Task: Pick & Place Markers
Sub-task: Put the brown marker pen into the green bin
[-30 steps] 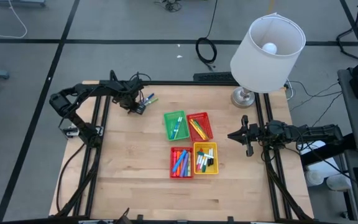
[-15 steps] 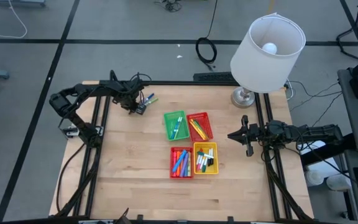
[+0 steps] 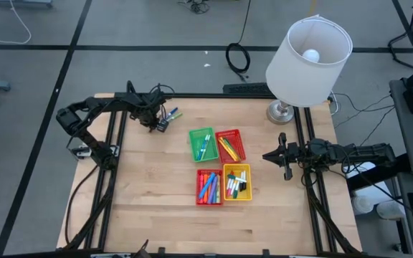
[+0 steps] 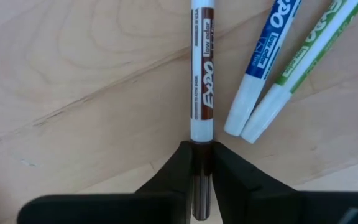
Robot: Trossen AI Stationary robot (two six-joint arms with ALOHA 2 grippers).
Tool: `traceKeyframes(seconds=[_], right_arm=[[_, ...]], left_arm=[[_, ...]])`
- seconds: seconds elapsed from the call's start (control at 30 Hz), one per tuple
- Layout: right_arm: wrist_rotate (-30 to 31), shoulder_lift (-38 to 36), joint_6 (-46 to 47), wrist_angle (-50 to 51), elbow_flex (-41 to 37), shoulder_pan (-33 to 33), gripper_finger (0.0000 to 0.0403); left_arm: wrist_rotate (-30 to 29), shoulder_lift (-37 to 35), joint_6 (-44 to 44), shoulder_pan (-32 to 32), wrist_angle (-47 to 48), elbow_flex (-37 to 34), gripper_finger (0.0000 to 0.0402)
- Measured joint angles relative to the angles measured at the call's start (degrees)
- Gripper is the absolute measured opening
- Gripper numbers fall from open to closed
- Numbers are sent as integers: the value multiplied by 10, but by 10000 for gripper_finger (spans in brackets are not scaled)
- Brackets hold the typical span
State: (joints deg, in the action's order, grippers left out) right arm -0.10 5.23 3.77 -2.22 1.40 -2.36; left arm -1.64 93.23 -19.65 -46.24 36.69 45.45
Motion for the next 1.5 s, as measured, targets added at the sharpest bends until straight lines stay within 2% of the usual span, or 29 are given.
traceKeyframes(seconds=[0.13, 0.47, 0.6, 0.83, 1.07, 1.23, 1.37, 1.5], right_arm=[[0, 0, 0, 0, 0, 0, 18], [0, 0, 0, 0, 0, 0, 18], [0, 0, 0, 0, 0, 0, 18], [0, 0, 0, 0, 0, 0, 18], [0, 0, 0, 0, 0, 0, 18], [0, 0, 0, 0, 0, 0, 18], [0, 0, 0, 0, 0, 0, 18], [0, 0, 0, 0, 0, 0, 18]], left_arm=[[0, 0, -2, 0, 0, 0, 32], [-1, -1, -4, 0, -3, 1, 41], [1, -4, -4, 0, 0, 1, 33], [-13, -75, -49, 23, 60, -2, 33], [-11, -178, -109, 120, 79, -1, 33], [4, -225, -181, 213, 52, 0, 33], [7, -230, -226, 289, 22, 2, 33], [1, -207, -260, 351, 33, 47, 33]])
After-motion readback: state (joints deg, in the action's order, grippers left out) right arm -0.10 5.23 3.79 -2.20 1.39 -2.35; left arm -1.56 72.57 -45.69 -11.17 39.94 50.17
